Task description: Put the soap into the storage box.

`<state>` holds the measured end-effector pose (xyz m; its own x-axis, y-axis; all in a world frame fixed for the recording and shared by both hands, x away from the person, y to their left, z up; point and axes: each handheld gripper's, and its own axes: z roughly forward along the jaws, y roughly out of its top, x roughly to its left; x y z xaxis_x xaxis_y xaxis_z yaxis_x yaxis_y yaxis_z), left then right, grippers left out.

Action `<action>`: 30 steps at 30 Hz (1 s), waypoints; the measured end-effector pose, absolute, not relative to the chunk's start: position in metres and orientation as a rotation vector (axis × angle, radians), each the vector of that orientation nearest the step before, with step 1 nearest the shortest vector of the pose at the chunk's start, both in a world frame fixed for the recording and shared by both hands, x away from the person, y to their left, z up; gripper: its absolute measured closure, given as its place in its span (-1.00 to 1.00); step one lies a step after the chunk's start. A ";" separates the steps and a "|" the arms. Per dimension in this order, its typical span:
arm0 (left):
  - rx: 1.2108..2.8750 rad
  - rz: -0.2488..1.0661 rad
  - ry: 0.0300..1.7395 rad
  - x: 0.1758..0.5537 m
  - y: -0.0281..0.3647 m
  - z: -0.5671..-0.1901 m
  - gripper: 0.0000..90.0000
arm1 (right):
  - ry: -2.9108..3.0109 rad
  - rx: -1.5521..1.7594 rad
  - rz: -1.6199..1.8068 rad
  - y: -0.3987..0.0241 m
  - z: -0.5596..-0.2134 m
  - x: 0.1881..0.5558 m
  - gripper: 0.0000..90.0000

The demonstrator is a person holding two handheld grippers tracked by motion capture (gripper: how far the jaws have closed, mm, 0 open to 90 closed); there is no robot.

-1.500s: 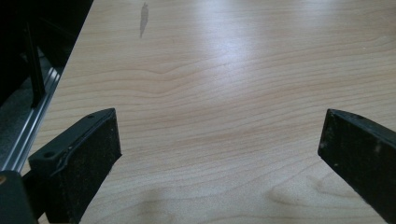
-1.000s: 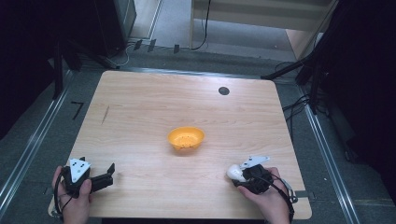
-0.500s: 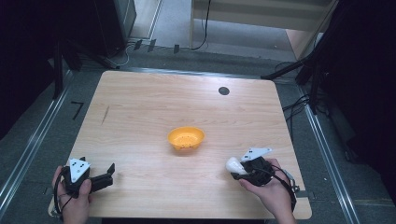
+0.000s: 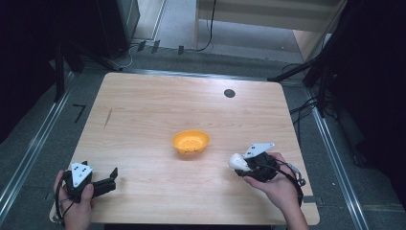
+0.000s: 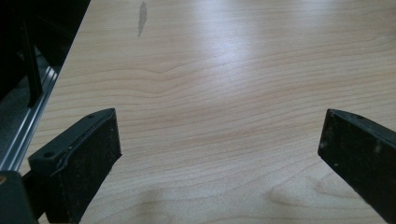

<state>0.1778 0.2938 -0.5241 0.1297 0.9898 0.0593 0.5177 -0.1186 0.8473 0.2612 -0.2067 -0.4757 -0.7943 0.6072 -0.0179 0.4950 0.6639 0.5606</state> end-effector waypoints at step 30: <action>1.725 0.877 1.461 0.178 0.294 -0.524 -1.00 | 2.732 0.593 0.843 -0.179 -0.455 0.310 0.12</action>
